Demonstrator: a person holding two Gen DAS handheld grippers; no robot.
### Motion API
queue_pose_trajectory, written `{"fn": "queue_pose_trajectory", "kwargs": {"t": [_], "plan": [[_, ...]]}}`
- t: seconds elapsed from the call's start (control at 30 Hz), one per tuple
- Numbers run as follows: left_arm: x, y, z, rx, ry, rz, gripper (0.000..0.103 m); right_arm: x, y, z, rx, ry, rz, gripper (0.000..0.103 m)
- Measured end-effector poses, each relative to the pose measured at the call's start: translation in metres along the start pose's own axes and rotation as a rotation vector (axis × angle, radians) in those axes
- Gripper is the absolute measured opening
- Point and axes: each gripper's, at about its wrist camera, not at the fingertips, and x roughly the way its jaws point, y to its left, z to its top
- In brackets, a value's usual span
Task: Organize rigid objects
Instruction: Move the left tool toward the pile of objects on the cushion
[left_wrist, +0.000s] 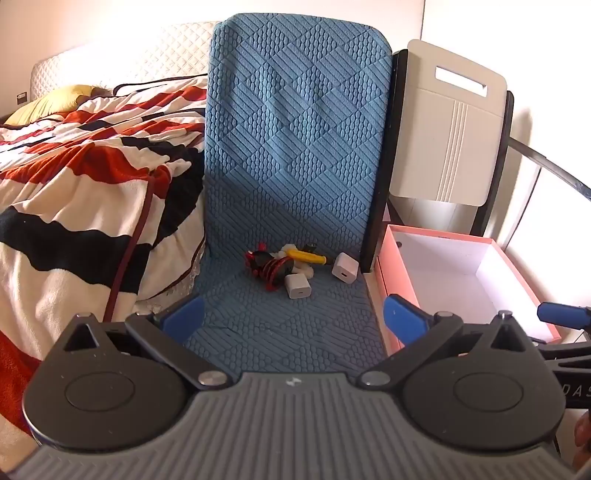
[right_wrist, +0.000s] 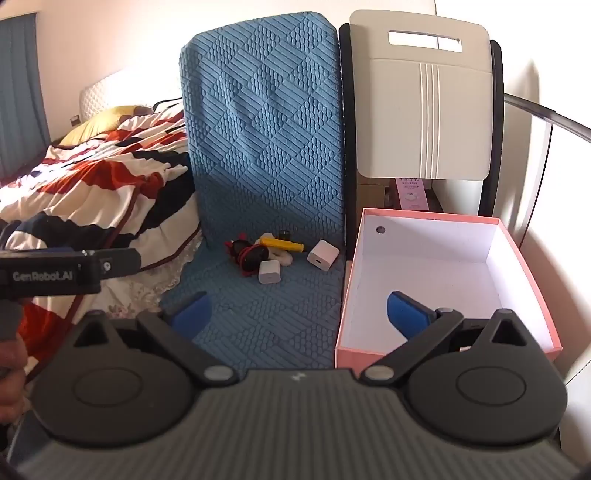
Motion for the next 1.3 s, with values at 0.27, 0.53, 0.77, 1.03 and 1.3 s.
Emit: {"fn": "queue_pose_trajectory", "kwargs": {"t": [0.27,0.53,0.77,1.03,1.3], "plan": [[0.012,0.0,-0.003,0.02,0.012,-0.01,0.103,0.011,0.004,-0.009,-0.02,0.005,0.009,0.103],[0.026,0.014,-0.001,0.002,0.017,-0.007,0.103,0.025,0.009,-0.009,-0.01,0.0,0.025,0.103],[0.032,0.025,-0.003,-0.028,0.022,0.005,0.103,0.035,0.012,-0.01,-0.006,0.021,0.029,0.103],[0.04,0.027,-0.007,-0.039,0.038,-0.009,0.103,0.041,0.015,-0.01,-0.02,0.027,0.046,0.103],[0.042,0.029,-0.009,-0.045,0.039,-0.008,0.103,0.043,0.018,-0.013,-0.022,0.034,0.043,0.103]]}}
